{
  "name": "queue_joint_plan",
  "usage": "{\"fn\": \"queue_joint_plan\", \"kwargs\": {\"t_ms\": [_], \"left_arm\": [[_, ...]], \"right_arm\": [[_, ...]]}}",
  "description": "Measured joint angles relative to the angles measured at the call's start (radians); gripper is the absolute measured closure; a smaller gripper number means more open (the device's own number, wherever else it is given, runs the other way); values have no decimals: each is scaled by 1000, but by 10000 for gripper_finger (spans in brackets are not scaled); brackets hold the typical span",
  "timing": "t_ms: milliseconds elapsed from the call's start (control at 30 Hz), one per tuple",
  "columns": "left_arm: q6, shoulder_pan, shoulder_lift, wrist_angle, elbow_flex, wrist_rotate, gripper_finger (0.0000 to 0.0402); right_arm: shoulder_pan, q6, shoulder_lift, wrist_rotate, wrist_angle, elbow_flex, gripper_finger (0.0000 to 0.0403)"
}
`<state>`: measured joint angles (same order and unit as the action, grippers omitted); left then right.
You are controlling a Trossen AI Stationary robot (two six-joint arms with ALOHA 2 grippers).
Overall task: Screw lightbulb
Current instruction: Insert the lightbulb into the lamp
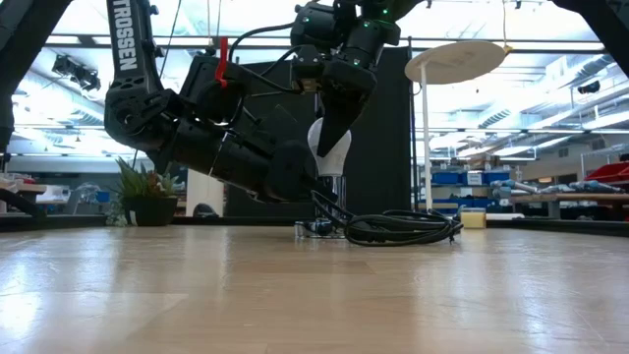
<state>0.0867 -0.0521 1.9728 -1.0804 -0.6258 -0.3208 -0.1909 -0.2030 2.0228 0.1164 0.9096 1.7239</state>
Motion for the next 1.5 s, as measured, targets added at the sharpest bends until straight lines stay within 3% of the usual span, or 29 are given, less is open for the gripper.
{"fn": "queue_joint_plan", "kwargs": {"t_ms": [500, 867, 967, 1133, 1500], "left_arm": [[57, 0, 0, -4, 0, -14, 243], [74, 0, -1, -1, 0, -19, 243], [75, 0, -2, 3, 0, -18, 243], [76, 0, -2, 5, 0, -18, 243], [72, 0, -3, 8, 0, -18, 244]], "right_arm": [[20, 500, 4, -108, -6, -4, 124], [62, 873, 7, -254, -12, -6, 124], [69, 887, 7, -267, -11, -6, 124], [78, 747, 8, -270, -21, -6, 114], [80, 635, 8, -254, -39, -6, 32]]}}
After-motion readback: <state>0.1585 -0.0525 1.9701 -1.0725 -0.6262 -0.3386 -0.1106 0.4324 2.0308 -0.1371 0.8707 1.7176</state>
